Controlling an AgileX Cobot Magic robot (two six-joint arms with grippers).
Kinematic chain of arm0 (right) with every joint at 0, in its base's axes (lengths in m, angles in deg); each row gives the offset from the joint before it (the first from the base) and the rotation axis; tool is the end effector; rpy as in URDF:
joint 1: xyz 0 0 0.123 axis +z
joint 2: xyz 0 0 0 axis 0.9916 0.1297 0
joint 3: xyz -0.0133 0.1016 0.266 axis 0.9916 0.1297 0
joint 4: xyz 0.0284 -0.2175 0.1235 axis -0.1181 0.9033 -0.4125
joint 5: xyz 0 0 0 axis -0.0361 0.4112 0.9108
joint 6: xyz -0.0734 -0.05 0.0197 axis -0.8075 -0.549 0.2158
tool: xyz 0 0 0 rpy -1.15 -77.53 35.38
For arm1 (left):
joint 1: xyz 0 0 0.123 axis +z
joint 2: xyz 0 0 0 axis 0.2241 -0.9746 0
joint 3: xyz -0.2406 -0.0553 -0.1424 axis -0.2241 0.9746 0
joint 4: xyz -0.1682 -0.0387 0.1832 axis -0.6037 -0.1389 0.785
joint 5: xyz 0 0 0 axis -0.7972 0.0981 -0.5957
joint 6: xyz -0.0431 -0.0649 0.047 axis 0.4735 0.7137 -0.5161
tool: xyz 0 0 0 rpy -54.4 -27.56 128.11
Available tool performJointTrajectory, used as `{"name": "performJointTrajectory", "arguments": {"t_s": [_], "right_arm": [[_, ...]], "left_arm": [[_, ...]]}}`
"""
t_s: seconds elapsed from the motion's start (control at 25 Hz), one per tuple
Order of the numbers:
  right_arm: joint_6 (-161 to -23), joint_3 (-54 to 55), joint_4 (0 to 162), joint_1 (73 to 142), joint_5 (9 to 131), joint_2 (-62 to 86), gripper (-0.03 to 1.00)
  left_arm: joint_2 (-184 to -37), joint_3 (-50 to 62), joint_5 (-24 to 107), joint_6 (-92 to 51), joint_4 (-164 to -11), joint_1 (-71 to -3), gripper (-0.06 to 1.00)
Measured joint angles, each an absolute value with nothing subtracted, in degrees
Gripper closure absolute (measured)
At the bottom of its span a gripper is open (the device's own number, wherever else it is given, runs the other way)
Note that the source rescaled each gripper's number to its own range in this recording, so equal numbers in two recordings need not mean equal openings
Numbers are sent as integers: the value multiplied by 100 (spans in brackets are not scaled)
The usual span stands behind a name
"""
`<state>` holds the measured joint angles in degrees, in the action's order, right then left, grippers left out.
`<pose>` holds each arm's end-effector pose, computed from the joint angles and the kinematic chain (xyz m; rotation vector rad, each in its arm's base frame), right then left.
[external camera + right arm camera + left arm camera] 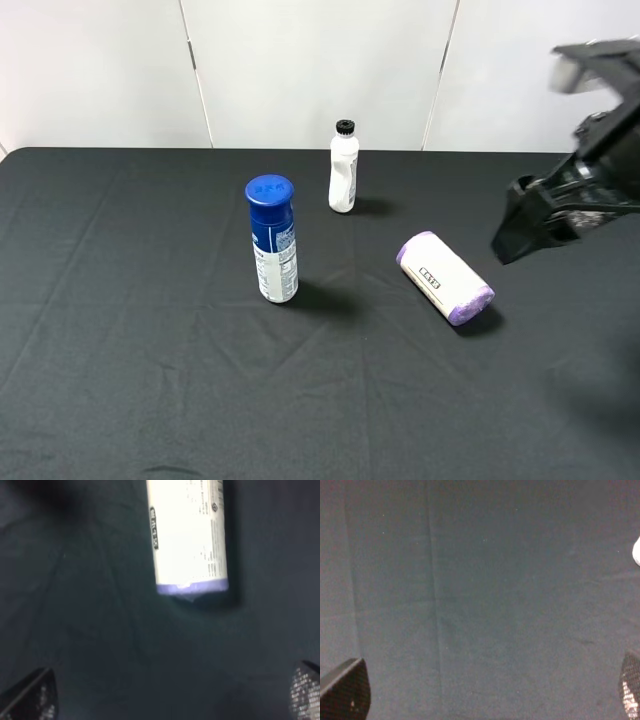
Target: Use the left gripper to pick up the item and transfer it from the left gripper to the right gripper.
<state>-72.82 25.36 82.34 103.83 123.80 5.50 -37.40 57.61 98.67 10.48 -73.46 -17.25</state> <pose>0.1893 0.0838 0.3063 -0.5585 2.7419 0.2335 -0.0044 0.0012 0.2736 0.1259 2.0486 -0.0036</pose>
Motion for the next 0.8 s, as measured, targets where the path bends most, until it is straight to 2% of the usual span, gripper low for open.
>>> {"name": "performJointTrajectory", "arguments": {"t_s": [0.44,0.8], "right_arm": [[-7242,2583,8244,10383,13012,-1451,-3],[-7205,3646,8255,10383,13055,-3514,-3]], "left_arm": [[-3740,5761,9867,1048,-7346,-1725,-6],[-3740,5761,9867,1048,-7346,-1725,-6]]}}
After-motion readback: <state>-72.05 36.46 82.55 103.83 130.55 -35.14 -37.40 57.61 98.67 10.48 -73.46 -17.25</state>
